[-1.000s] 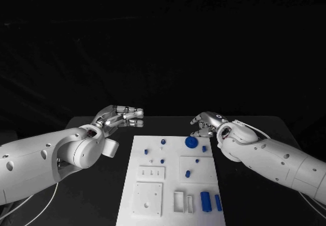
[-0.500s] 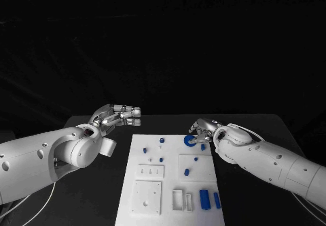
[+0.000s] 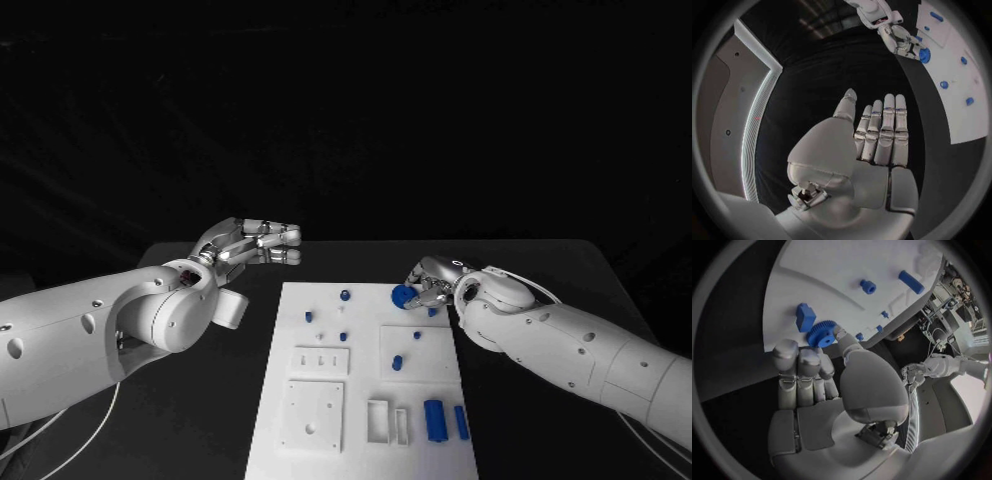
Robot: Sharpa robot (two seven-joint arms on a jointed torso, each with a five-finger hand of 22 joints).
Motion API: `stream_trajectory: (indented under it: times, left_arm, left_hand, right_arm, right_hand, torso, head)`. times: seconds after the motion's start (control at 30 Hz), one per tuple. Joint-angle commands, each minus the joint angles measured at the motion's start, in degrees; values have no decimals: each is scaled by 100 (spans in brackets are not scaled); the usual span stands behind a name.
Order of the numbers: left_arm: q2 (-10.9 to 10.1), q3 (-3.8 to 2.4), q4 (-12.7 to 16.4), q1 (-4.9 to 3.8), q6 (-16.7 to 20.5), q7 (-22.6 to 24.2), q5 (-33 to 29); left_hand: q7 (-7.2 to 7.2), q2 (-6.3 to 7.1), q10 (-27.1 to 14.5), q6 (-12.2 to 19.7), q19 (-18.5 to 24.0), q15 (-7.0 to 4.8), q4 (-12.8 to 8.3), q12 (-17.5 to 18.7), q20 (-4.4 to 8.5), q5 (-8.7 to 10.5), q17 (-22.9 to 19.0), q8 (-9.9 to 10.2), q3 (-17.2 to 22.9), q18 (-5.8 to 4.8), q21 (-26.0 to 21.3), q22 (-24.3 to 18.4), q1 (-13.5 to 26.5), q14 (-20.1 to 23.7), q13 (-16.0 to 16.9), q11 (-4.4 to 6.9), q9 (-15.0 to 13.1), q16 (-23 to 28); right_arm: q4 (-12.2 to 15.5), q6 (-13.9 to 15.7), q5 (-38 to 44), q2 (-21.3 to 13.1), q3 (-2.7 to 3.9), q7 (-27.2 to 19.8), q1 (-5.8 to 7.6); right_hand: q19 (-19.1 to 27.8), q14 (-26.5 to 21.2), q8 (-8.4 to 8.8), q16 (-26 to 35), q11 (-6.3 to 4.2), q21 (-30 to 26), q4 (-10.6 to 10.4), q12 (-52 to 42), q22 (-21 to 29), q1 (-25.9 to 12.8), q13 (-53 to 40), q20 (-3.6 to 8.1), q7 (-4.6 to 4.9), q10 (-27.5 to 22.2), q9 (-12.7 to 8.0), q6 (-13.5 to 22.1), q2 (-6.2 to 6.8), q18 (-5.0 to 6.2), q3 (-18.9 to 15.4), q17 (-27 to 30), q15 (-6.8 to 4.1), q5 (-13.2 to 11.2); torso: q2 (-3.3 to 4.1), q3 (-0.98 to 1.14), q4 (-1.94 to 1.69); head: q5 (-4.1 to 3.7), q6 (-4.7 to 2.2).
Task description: Assemble the parts on the task board
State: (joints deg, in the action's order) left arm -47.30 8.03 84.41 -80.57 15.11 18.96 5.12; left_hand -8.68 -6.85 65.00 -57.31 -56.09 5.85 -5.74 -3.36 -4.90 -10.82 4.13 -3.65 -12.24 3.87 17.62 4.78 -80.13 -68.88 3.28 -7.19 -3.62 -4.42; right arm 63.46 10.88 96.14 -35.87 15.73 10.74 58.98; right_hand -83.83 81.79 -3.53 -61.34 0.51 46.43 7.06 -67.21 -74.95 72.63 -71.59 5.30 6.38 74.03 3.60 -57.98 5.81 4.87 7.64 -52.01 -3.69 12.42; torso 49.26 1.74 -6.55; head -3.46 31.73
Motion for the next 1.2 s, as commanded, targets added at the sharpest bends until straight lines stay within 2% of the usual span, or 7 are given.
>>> stream_trajectory:
  times: [0.03,0.27,0.37,0.7,0.83,0.97,1.2]
  left_arm:
    - [10,-5,11,-14,-73,34,42]
    - [11,-5,12,-14,-65,25,46]
    - [24,-5,7,-14,-35,12,47]
    - [78,-6,-18,-16,-10,-20,48]
    - [82,-6,-23,-17,-3,-29,47]
    - [91,-7,-34,-17,-11,-57,47]
    - [107,-6,-74,-17,-19,-108,47]
  left_hand:
    - [5,11,-16,45,36,7,-9,-9,-13,-14,-2,-7,7,-58,27,-6,1,-9,7,4,-8,-20]
    - [3,10,-16,47,37,7,-5,-9,-13,-15,-2,-6,7,-59,28,-7,6,-10,7,4,-7,-20]
    - [3,8,-17,47,37,8,2,-9,-14,-17,-2,-7,9,-59,29,-7,11,-10,7,3,-7,-20]
    - [7,-11,-3,39,33,4,27,-10,-11,-30,-2,-8,15,-58,34,-8,22,-17,8,8,-8,-22]
    - [11,-14,7,33,31,2,30,-9,-9,-38,-1,-7,16,-58,36,-8,17,-21,7,13,-7,-23]
    - [9,-19,3,37,32,2,34,-8,-9,-49,-2,-5,18,-59,37,-8,13,-21,7,11,-7,-22]
    - [8,-19,2,37,32,2,35,-8,-9,-50,-2,-5,18,-59,37,-8,12,-21,7,11,-6,-22]
  right_arm:
    - [-24,-3,85,27,2,7,-19]
    - [-62,-13,89,60,3,-13,-32]
    - [-75,-41,92,74,3,-10,-34]
    - [-76,-83,152,102,3,43,-36]
    - [-57,-94,234,114,3,85,-36]
    - [-49,-94,407,115,3,124,-36]
    - [-25,-86,619,87,2,170,-36]
  right_hand:
    - [-295,57,-2,-27,-14,-38,48,-24,-84,-33,-12,-32,5,41,4,-61,-67,47,144,-18,-7,-72]
    - [-305,59,-3,-21,-21,-75,92,-38,-135,-108,-29,-31,-4,58,4,-97,-110,42,265,-26,-8,-155]
    - [-309,59,-4,-22,-23,-79,79,-64,-149,-130,-50,-31,-10,80,5,-110,-127,40,273,-29,-8,-347]
    - [-325,63,-5,-36,-28,-100,-107,-83,-234,-111,-85,-25,-20,100,7,-135,-40,34,246,-54,-13,-361]
    - [-329,67,-4,-50,-45,-94,-69,-130,-251,-77,-126,-20,-48,131,19,-268,-88,27,319,-71,-21,-429]
    - [-333,71,0,-49,-54,-95,116,-136,-286,-96,-145,-12,-70,140,16,-360,-83,7,749,-76,-27,-425]
    - [-332,66,-1,-34,-59,-94,427,-135,-328,-120,-157,-10,-59,137,15,-431,-139,-5,1398,-66,-28,-181]
  torso:
    - [-4,1,-2]
    - [-1,-7,-3]
    - [1,-9,-8]
    - [-2,-14,-11]
    - [1,-12,-9]
    - [-3,-12,-7]
    - [1,-15,11]
  head:
    - [-23,1]
    - [-19,5]
    - [-22,6]
    - [-5,31]
    - [-9,46]
    - [-10,76]
    - [-5,107]
